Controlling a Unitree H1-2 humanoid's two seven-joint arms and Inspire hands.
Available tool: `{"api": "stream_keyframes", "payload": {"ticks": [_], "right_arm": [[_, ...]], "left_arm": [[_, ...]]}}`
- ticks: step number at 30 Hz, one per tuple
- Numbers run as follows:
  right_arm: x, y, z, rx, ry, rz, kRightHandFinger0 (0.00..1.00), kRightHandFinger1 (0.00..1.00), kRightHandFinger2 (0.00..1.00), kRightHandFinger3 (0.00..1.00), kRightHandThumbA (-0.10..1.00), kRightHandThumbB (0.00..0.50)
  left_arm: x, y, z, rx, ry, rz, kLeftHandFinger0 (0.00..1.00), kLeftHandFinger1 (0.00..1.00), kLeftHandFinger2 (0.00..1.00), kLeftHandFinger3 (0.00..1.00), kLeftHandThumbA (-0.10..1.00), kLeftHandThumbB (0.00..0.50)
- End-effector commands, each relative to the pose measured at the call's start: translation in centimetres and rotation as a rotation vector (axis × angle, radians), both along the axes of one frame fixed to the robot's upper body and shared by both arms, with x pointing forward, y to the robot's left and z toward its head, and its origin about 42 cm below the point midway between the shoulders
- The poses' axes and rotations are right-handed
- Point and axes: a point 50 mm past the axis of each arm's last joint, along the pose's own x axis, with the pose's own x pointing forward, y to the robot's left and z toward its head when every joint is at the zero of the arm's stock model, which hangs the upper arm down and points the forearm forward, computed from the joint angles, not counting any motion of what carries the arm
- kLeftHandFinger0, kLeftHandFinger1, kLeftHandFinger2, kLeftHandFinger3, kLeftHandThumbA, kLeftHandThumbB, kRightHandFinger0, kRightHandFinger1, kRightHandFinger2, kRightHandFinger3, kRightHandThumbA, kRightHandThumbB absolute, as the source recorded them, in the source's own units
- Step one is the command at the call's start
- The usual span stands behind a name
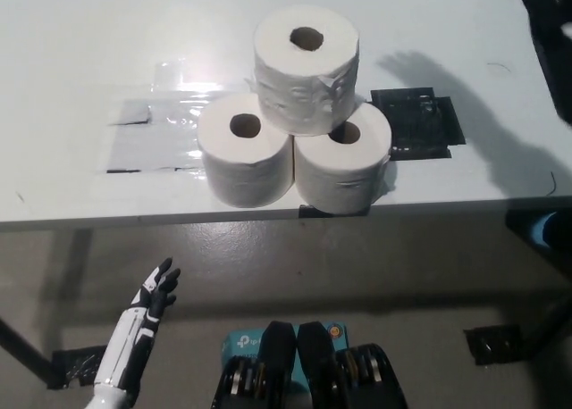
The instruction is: A few rolls of toilet paper are kept infront of the robot and the robot uses its right hand to lift one of the rolls and and places it on top of the other rolls to stack it.
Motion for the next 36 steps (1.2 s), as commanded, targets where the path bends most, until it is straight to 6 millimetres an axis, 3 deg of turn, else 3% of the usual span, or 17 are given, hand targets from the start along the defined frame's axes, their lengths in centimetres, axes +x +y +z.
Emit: {"api": "stream_keyframes", "payload": {"ticks": [1, 2, 6, 8, 9, 11, 14, 16, 17, 20, 24, 26, 29, 31, 35, 36], "right_arm": [[-26.4, -11.7, 4.4, 0.640, -0.938, 0.034, 1.00, 1.00, 1.00, 1.00, 1.00, 0.200], [-27.1, -11.6, 3.5, 0.649, -0.947, 0.035, 1.00, 1.00, 1.00, 1.00, 1.00, 0.165], [-29.8, -10.8, -0.1, 0.768, -0.984, 0.037, 1.00, 1.00, 1.00, 1.00, 1.00, 0.177], [-30.3, -10.2, -2.1, 0.784, -1.002, 0.066, 1.00, 1.00, 1.00, 1.00, 1.00, 0.131], [-30.4, -9.8, -3.3, 0.804, -0.987, 0.064, 1.00, 1.00, 1.00, 1.00, 1.00, 0.136], [-29.8, -9.4, -6.3, 0.839, -0.941, 0.045, 1.00, 1.00, 1.00, 1.00, 1.00, 0.130], [-28.0, -9.3, -12.1, 0.886, -0.723, -0.040, 1.00, 1.00, 1.00, 1.00, 1.00, 0.213], [-26.6, -9.3, -16.5, 0.878, -0.581, -0.109, 1.00, 1.00, 1.00, 1.00, 1.00, 0.140], [-26.3, -9.3, -17.8, 0.858, -0.538, -0.138, 1.00, 1.00, 1.00, 1.00, 1.00, 0.142], [-25.2, -9.3, -19.4, 0.890, -0.482, -0.176, 1.00, 1.00, 1.00, 1.00, 1.00, 0.119], [-23.6, -8.6, -21.6, 0.914, -0.435, -0.189, 1.00, 1.00, 1.00, 1.00, 1.00, 0.093], [-23.3, -7.8, -24.7, 0.932, -0.326, -0.208, 1.00, 1.00, 1.00, 1.00, 1.00, 0.091], [-23.5, -6.5, -29.7, 0.976, -0.154, -0.263, 1.00, 1.00, 1.00, 1.00, 1.00, 0.071], [-23.8, -5.6, -32.8, 0.981, -0.042, -0.313, 1.00, 1.00, 1.00, 1.00, 1.00, 0.093], [-24.3, -4.7, -36.0, 0.981, 0.093, -0.336, 1.00, 1.00, 1.00, 1.00, 1.00, 0.003], [-24.4, -4.5, -36.8, 0.999, 0.126, -0.343, 1.00, 1.00, 1.00, 1.00, 1.00, 0.006]], "left_arm": [[4.1, 0.2, 2.9, -0.071, -0.126, 0.007, 1.00, 1.00, 1.00, 1.00, 1.00, 0.150], [4.2, 0.2, 2.9, -0.075, -0.124, 0.007, 1.00, 1.00, 1.00, 1.00, 1.00, 0.136], [5.0, 0.5, 3.3, -0.074, -0.138, 0.015, 1.00, 1.00, 1.00, 1.00, 1.00, 0.124], [5.4, 0.6, 3.7, -0.067, -0.148, 0.020, 1.00, 1.00, 1.00, 1.00, 1.00, 0.113], [5.5, 0.5, 3.8, -0.065, -0.148, 0.024, 1.00, 1.00, 1.00, 1.00, 1.00, 0.120], [5.9, 0.5, 4.2, -0.077, -0.160, 0.017, 1.00, 1.00, 1.00, 1.00, 1.00, 0.074], [5.7, 0.5, 4.4, -0.086, -0.168, 0.011, 1.00, 1.00, 1.00, 1.00, 1.00, 0.046], [5.4, 0.7, 4.4, -0.075, -0.162, 0.013, 1.00, 1.00, 1.00, 1.00, 1.00, 0.063], [5.3, 0.8, 4.4, -0.070, -0.164, 0.014, 1.00, 1.00, 1.00, 1.00, 1.00, 0.062], [5.5, 0.9, 4.5, -0.071, -0.165, 0.012, 1.00, 1.00, 1.00, 1.00, 1.00, 0.023], [5.6, 1.0, 4.5, -0.063, -0.169, 0.014, 1.00, 1.00, 1.00, 1.00, 1.00, 0.030], [4.8, 1.1, 4.1, -0.065, -0.145, 0.016, 1.00, 1.00, 1.00, 1.00, 1.00, 0.058], [3.5, 1.1, 3.1, -0.057, -0.109, 0.008, 1.00, 1.00, 1.00, 1.00, 1.00, 0.038], [2.8, 1.1, 2.5, -0.054, -0.087, 0.006, 1.00, 1.00, 1.00, 1.00, 1.00, 0.046], [1.6, 1.2, 1.5, -0.043, -0.057, -0.001, 1.00, 1.00, 1.00, 1.00, 1.00, 0.060], [1.2, 1.2, 1.2, -0.042, -0.049, -0.002, 1.00, 1.00, 1.00, 1.00, 1.00, 0.067]]}}
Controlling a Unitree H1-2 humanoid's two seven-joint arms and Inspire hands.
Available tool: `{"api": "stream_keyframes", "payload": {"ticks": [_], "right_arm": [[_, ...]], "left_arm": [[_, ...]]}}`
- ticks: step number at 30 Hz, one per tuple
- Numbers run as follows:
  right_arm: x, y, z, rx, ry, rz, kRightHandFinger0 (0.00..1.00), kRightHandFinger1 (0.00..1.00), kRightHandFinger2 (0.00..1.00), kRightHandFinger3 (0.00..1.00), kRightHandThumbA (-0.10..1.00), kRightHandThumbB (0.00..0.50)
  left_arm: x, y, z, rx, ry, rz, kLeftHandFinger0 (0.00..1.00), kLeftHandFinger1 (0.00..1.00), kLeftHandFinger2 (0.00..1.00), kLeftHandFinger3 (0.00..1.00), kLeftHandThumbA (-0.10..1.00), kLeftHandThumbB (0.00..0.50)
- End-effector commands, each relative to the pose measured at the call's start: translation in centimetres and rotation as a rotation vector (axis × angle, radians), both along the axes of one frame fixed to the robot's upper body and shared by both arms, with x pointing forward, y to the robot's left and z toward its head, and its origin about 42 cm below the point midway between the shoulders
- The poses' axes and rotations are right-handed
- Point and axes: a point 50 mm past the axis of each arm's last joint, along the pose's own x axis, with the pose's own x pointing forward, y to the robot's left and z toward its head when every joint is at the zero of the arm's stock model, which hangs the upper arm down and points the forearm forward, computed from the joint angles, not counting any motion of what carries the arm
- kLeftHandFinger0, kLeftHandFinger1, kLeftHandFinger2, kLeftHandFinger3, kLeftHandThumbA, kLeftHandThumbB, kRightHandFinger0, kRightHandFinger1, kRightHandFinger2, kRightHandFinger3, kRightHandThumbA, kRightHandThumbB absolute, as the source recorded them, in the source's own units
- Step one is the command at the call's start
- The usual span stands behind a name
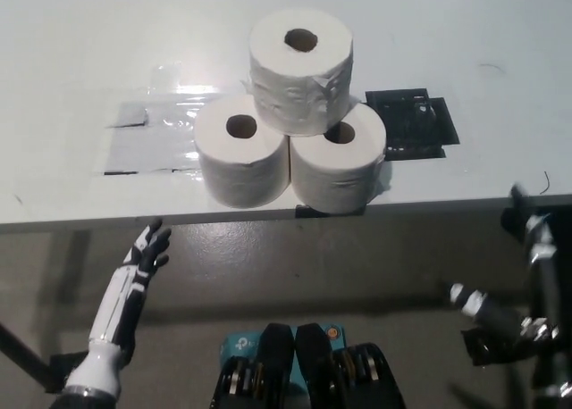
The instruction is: A few rolls of toilet paper are kept infront of the robot and the robot uses its right hand to lift one of the rolls and and places it on top of the other rolls to stack it.
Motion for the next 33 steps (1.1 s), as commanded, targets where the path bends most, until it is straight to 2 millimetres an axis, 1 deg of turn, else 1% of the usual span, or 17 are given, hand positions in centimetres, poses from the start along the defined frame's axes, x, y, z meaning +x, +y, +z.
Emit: {"api": "stream_keyframes", "payload": {"ticks": [1, 2, 3, 5, 6, 8, 10, 11, 12, 14, 16, 21, 24, 25, 28, 30, 33], "right_arm": [[-1.4, 1.2, -2.7, 0.145, -0.087, -0.063, 1.00, 1.00, 1.00, 1.00, 1.00, 0.005], [-1.4, 1.4, -3.4, 0.172, -0.069, -0.052, 1.00, 1.00, 1.00, 1.00, 1.00, 0.009], [-1.1, 1.6, -3.8, 0.170, -0.055, -0.050, 1.00, 1.00, 1.00, 1.00, 1.00, 0.004], [-1.5, 2.3, -4.8, 0.209, -0.014, -0.028, 1.00, 1.00, 1.00, 1.00, 1.00, 0.011], [-1.4, 2.6, -4.9, 0.211, -0.008, -0.021, 1.00, 1.00, 1.00, 1.00, 1.00, 0.009], [-1.2, 3.9, -5.4, 0.194, 0.008, 0.021, 1.00, 1.00, 1.00, 1.00, 1.00, 0.060], [-1.4, 4.4, -5.7, 0.178, 0.021, 0.037, 1.00, 1.00, 1.00, 1.00, 1.00, 0.070], [-1.3, 4.8, -5.8, 0.178, 0.026, 0.053, 1.00, 1.00, 1.00, 1.00, 1.00, 0.107], [-1.2, 5.1, -5.9, 0.172, 0.029, 0.067, 1.00, 1.00, 1.00, 1.00, 1.00, 0.125], [-0.6, 5.6, -5.6, 0.152, 0.020, 0.095, 1.00, 1.00, 1.00, 1.00, 1.00, 0.122], [-0.3, 6.2, -5.2, 0.121, 0.010, 0.117, 1.00, 1.00, 1.00, 1.00, 1.00, 0.136], [-0.3, 6.6, -5.0, 0.084, 0.000, 0.127, 1.00, 1.00, 1.00, 1.00, 1.00, 0.118], [-0.3, 6.5, -5.5, 0.080, 0.015, 0.140, 1.00, 1.00, 1.00, 1.00, 1.00, 0.085], [-0.4, 6.3, -5.9, 0.086, 0.029, 0.142, 1.00, 1.00, 1.00, 1.00, 1.00, 0.100], [0.1, 6.0, -6.1, 0.084, 0.036, 0.148, 1.00, 1.00, 1.00, 1.00, 1.00, 0.092], [0.1, 5.8, -6.3, 0.093, 0.041, 0.142, 1.00, 1.00, 1.00, 1.00, 1.00, 0.110], [-0.1, 5.5, -6.1, 0.089, 0.032, 0.142, 1.00, 1.00, 1.00, 1.00, 1.00, 0.088]], "left_arm": [[-1.9, 0.2, 0.3, -0.013, -0.030, -0.032, 1.00, 1.00, 1.00, 1.00, 1.00, 0.069], [-2.1, 0.2, 0.2, -0.012, -0.025, -0.032, 1.00, 1.00, 1.00, 1.00, 1.00, 0.068], [-2.1, 0.2, 0.2, -0.011, -0.024, -0.029, 1.00, 1.00, 1.00, 1.00, 1.00, 0.089], [-2.5, 0.3, -0.1, -0.013, -0.009, -0.026, 1.00, 1.00, 1.00, 1.00, 1.00, 0.109], [-2.5, 0.3, -0.1, -0.015, -0.008, -0.026, 1.00, 1.00, 1.00, 1.00, 1.00, 0.101], [-2.6, 0.4, -0.1, -0.015, -0.007, -0.018, 1.00, 1.00, 1.00, 1.00, 1.00, 0.071], [-3.0, 0.4, -0.2, -0.013, -0.002, -0.014, 1.00, 1.00, 1.00, 1.00, 1.00, 0.049], [-3.0, 0.3, -0.2, -0.017, -0.003, -0.014, 1.00, 1.00, 1.00, 1.00, 1.00, 0.015], [-3.1, 0.3, -0.3, -0.018, -0.004, -0.013, 1.00, 1.00, 1.00, 1.00, 1.00, 0.001], [-2.9, 0.3, -0.3, -0.059, 0.003, 0.001, 1.00, 1.00, 1.00, 1.00, 1.00, 0.000], [-2.9, 0.2, -0.2, -0.092, 0.011, 0.019, 1.00, 1.00, 1.00, 1.00, 1.00, 0.000], [-3.4, -0.3, -0.5, -0.136, 0.002, 0.040, 1.00, 1.00, 1.00, 1.00, 1.00, 0.000], [-3.4, -0.3, -0.6, -0.174, 0.005, 0.066, 1.00, 1.00, 1.00, 1.00, 1.00, 0.000], [-3.4, -0.4, -0.6, -0.185, 0.009, 0.072, 1.00, 1.00, 1.00, 1.00, 1.00, 0.000], [-2.9, -0.6, -0.3, -0.203, 0.012, 0.090, 1.00, 1.00, 1.00, 1.00, 1.00, 0.001], [-3.0, -0.8, -0.2, -0.202, 0.020, 0.095, 1.00, 1.00, 1.00, 1.00, 1.00, 0.000], [-3.1, -1.1, -0.3, -0.212, 0.014, 0.100, 1.00, 1.00, 1.00, 1.00, 1.00, 0.001]]}}
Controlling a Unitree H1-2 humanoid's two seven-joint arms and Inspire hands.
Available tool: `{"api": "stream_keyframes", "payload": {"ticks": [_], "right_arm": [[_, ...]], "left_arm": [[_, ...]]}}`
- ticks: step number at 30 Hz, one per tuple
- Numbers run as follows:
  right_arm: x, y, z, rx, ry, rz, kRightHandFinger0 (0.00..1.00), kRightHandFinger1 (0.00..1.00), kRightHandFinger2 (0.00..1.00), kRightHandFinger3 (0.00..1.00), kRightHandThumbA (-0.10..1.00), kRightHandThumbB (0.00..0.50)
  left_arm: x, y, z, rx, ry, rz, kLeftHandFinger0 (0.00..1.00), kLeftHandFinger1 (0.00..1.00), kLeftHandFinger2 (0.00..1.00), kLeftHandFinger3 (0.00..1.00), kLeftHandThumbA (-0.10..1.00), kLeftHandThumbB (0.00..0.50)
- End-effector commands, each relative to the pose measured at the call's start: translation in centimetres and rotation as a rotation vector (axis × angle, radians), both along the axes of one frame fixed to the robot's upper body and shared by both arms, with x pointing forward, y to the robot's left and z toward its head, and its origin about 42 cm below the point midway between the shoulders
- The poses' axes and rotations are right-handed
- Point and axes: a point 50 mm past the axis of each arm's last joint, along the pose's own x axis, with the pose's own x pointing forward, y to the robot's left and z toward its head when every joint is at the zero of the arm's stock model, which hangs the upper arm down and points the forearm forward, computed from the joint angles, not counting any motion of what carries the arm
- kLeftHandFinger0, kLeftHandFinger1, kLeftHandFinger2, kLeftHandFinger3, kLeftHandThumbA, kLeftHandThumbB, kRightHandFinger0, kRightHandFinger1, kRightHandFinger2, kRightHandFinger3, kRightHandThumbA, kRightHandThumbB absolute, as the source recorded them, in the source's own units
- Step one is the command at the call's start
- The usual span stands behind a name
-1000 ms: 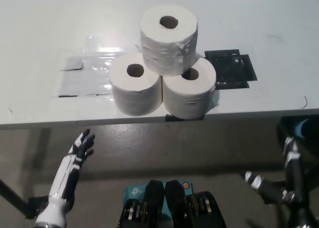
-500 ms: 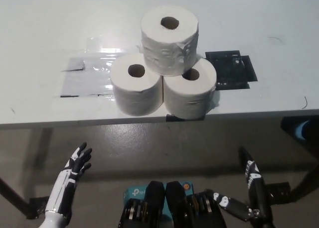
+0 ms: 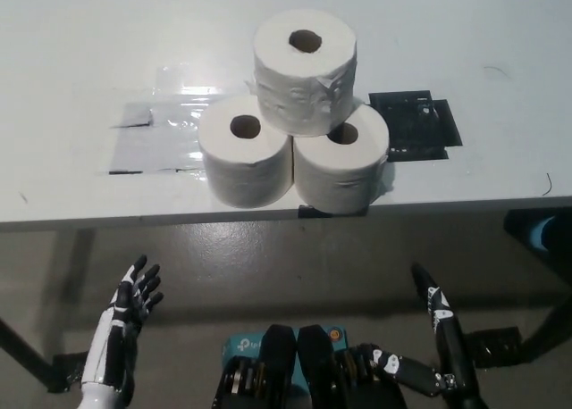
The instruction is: A few rolls of toilet paper are kept infront of the robot and the robot uses its right hand to lift one of the rolls and and places it on top of the other rolls to stack it.
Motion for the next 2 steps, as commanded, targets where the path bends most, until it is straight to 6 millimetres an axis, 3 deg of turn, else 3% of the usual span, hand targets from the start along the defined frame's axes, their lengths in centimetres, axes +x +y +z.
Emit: {"api": "stream_keyframes", "payload": {"ticks": [1, 2], "right_arm": [[0.80, 0.00, 1.42, 0.029, -0.094, -0.005, 1.00, 1.00, 1.00, 1.00, 1.00, 0.076], [0.80, 0.00, 1.42, 0.029, -0.094, -0.005, 1.00, 1.00, 1.00, 1.00, 1.00, 0.076]], "left_arm": [[0.10, -0.54, 1.04, -0.030, -0.040, 0.024, 1.00, 1.00, 1.00, 1.00, 1.00, 0.000], [0.10, -0.54, 1.04, -0.030, -0.040, 0.024, 1.00, 1.00, 1.00, 1.00, 1.00, 0.000]]}}
